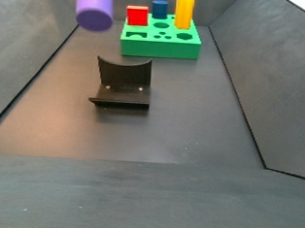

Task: Pick up the round object. Move up. Place the round object on the fixture. Regrasp the round object. Move to above the board. Insert the round object.
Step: Move to above the board.

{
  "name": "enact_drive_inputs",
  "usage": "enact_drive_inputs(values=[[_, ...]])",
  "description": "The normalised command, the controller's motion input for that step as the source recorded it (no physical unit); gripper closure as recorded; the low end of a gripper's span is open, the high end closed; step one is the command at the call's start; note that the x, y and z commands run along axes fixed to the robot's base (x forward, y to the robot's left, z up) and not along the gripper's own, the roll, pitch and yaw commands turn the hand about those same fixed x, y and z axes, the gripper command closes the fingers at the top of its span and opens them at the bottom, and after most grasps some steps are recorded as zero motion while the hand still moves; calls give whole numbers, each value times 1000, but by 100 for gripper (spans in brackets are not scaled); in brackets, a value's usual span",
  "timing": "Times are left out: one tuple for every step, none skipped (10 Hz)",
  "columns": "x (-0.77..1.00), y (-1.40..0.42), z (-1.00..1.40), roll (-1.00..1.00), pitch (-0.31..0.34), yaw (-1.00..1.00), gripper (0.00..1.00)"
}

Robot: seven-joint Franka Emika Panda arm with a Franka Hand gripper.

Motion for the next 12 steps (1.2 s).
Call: enact_drive_inputs(values=[[84, 37, 1000, -49, 34, 68, 100], [78, 28, 1000, -50, 38, 57, 100], [73, 23, 1000, -49, 48, 51, 100], [65, 15, 1000, -49, 59, 48, 100], [56, 7, 972, -49, 72, 46, 100], [42, 1, 752, -55, 83, 49, 100], [28, -6, 591, -57, 94, 55, 100], [21, -10, 430, -59, 98, 61, 100], [18, -8, 266, -65, 101, 69, 100], [-644, -1000, 2, -1000, -37, -58, 100], [-646, -1000, 2, -1000, -46, -56, 100], [-688, -1000, 2, -1000, -67, -54, 100]])
